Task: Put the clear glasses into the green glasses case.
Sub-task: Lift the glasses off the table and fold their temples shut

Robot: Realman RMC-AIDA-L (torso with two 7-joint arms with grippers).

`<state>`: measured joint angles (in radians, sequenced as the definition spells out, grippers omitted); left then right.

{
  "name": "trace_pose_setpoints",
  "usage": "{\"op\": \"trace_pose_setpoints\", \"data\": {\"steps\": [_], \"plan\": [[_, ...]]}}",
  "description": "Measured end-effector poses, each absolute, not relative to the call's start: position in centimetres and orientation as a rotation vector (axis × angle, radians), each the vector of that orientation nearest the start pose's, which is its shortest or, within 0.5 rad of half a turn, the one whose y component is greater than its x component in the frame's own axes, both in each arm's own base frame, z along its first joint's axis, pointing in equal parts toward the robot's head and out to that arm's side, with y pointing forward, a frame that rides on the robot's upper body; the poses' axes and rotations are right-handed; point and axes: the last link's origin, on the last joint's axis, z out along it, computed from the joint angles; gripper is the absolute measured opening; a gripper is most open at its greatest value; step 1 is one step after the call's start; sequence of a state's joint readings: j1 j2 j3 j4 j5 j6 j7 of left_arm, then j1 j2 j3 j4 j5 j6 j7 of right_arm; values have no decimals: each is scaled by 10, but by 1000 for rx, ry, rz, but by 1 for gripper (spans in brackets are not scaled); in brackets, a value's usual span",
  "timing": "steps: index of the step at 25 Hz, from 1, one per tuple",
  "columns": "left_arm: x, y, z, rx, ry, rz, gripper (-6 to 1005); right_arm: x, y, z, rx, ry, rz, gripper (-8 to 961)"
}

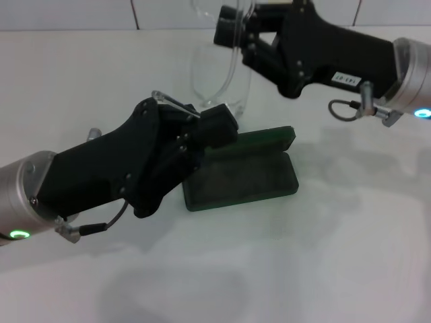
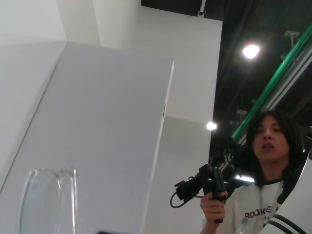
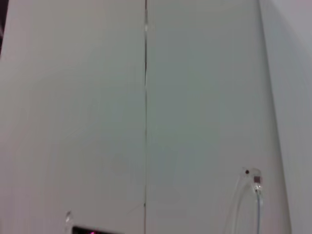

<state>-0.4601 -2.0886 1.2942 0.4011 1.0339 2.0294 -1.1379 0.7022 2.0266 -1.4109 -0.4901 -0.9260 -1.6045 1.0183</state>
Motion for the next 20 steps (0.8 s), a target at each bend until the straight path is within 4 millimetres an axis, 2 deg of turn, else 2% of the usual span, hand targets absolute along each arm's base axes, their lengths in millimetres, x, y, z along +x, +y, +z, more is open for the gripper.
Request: {"op": "trace_pose_setpoints", "data": {"steps": [11, 20], "plan": [[-193, 253, -10, -2565, -302, -1888, 53, 115, 339, -30, -2722, -153, 1406, 113], [-199, 248, -10, -2549, -331, -1878, 54, 126, 339, -19, -2624, -103, 1445, 112]]}}
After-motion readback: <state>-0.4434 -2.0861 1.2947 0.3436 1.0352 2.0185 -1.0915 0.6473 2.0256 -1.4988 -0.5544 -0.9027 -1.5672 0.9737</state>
